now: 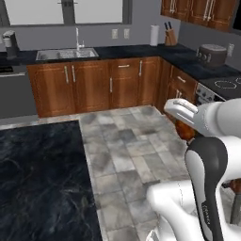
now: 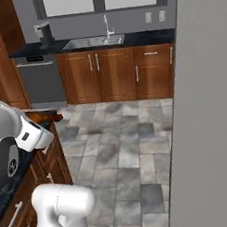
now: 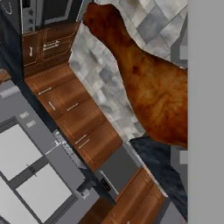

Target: Retrieve the chicken drumstick from the fridge and place it on the saucepan with marinade on the stove.

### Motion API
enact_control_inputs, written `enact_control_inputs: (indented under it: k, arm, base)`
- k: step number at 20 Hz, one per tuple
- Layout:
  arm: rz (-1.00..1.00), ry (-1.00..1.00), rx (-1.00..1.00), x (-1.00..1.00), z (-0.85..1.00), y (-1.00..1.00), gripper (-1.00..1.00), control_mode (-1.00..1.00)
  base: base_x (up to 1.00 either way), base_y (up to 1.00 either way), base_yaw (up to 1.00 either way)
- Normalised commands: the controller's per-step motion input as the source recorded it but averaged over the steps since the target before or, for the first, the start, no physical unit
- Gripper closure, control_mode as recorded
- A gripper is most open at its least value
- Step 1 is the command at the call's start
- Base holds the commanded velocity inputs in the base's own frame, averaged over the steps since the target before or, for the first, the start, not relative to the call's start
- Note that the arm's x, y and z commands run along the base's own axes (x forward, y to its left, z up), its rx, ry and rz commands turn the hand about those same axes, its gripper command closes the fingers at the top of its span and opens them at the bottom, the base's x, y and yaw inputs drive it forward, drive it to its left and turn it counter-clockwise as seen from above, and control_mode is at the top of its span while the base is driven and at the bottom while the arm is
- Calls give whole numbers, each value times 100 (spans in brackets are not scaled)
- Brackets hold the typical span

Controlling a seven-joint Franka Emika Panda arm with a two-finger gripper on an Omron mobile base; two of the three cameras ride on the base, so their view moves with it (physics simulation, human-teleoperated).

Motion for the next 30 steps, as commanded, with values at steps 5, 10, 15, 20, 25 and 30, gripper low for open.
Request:
enact_control_inputs:
  k: [5, 10, 15, 20, 25, 30]
  arm:
    - [0, 0, 0, 0, 0, 0, 100, 100]
    - [0, 0, 0, 0, 0, 0, 100, 100]
    - [0, 0, 0, 0, 0, 0, 100, 100]
    - [0, 0, 0, 0, 0, 0, 100, 100]
    - [0, 0, 0, 0, 0, 0, 100, 100]
    - [0, 0, 0, 0, 0, 0, 100, 100]
  base:
    - [100, 4, 10]
    - [100, 0, 7]
    - [100, 0, 3]
    - [100, -2, -25]
    - [74, 0, -72]
    - [48, -5, -84]
